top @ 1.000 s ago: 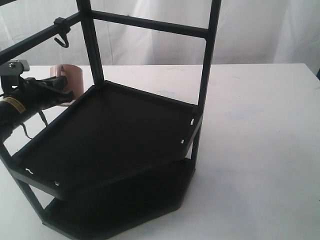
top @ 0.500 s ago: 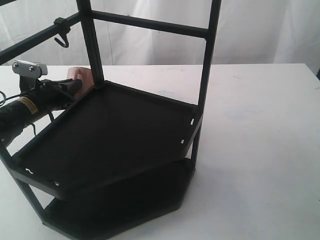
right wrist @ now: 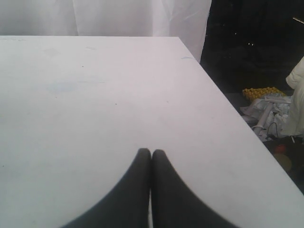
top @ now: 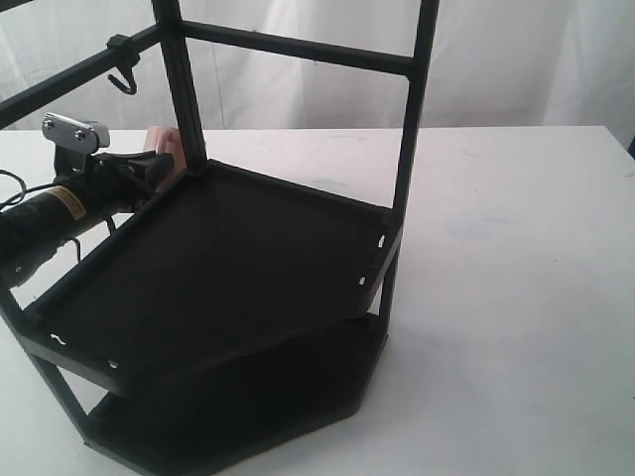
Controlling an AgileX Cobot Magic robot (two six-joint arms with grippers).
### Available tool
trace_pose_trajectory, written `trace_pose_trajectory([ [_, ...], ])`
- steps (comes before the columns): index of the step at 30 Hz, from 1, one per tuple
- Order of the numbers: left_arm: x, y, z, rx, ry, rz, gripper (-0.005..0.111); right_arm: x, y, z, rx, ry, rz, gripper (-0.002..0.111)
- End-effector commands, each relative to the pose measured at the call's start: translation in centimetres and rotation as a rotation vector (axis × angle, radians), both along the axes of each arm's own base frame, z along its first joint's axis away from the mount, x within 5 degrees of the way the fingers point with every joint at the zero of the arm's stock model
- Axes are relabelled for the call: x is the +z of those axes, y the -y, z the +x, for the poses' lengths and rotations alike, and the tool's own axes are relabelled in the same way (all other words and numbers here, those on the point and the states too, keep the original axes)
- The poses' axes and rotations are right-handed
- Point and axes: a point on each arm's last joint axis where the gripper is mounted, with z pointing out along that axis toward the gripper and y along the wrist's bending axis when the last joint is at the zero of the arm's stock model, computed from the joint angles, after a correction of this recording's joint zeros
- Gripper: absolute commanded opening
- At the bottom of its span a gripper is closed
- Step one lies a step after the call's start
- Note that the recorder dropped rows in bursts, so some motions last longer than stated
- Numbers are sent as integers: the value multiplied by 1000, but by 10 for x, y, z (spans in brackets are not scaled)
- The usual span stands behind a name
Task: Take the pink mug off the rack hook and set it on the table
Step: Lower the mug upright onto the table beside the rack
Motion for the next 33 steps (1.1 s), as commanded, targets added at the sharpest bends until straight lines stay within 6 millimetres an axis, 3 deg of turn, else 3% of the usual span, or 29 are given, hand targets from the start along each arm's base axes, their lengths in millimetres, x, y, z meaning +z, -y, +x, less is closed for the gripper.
trace_pose_trajectory([
  [1,-7,0,2,-14,6,-10,0,1,0,0,1,6,2,0],
  [14,-16,7,-4,-120,-71,-49,0,1,0,0,1,6,2,0],
  [21,-29,-11,-16,-88,-129,-48,0,1,0,0,1,6,2,0],
  [29,-30,-10,-19,-137,-134,-15,0,1,0,0,1,6,2,0],
  [33,-31,-10,-19,-146,-135,-10,14,1,0,0,1,6,2,0],
])
